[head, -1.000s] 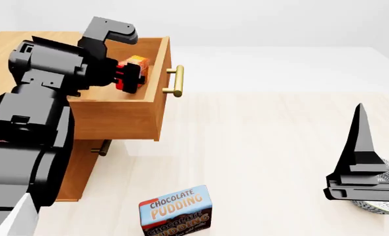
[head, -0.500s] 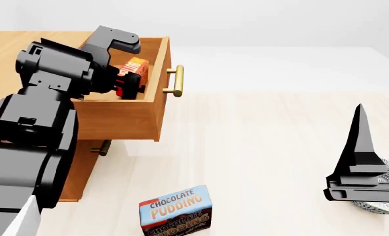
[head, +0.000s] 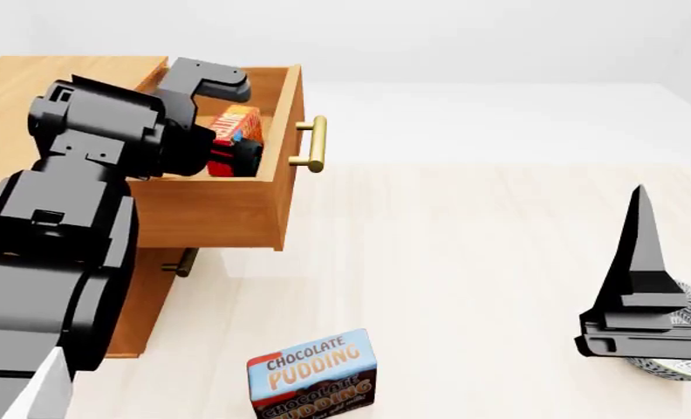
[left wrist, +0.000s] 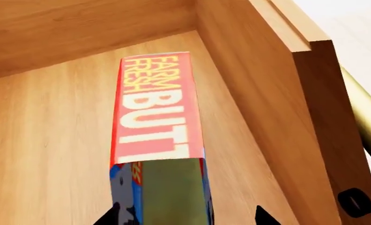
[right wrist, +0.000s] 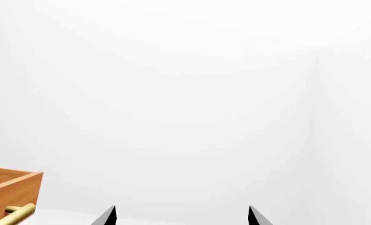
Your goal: Put the butter at the back in the top drawer of the cabinet and close it.
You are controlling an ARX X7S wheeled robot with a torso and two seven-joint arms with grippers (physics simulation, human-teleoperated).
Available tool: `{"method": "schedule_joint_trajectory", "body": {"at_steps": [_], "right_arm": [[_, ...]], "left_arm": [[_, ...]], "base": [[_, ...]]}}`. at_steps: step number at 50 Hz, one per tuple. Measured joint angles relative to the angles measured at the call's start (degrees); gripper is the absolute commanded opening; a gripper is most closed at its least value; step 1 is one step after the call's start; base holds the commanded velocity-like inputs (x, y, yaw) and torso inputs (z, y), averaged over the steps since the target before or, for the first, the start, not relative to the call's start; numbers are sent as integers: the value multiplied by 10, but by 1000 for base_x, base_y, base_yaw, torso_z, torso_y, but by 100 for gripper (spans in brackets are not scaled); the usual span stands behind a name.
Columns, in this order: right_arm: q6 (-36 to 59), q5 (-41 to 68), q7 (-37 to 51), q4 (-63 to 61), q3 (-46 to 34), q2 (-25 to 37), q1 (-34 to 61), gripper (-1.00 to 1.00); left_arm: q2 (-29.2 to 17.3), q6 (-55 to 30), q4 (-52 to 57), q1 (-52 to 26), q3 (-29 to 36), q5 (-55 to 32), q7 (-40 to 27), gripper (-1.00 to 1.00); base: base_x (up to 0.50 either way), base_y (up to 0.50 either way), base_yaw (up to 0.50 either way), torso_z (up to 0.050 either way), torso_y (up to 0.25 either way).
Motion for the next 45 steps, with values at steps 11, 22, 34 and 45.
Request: {"method": "schedule_joint_trajectory", "body": {"at_steps": [11, 22, 34, 45], "right_arm": [[0, 1, 0, 0, 2, 0, 0, 100], [3, 3, 0, -3, 5, 0, 1, 100], [5, 2, 1, -6, 7, 0, 0, 100], [5, -1, 2, -7, 7, 0, -1, 100]], "left_arm": [[-1, -3, -6, -1, -2, -6, 4, 100], [-2, -1, -8, -13, -16, -23, -14, 100], [-4, -3, -7, -41, -36, -37, -30, 100], [-12, -27, 29, -58, -46, -43, -43, 100]], "base": [[0, 0, 0, 0, 0], [0, 0, 0, 0, 0], [0, 0, 0, 0, 0], [0, 0, 0, 0, 0]]}}
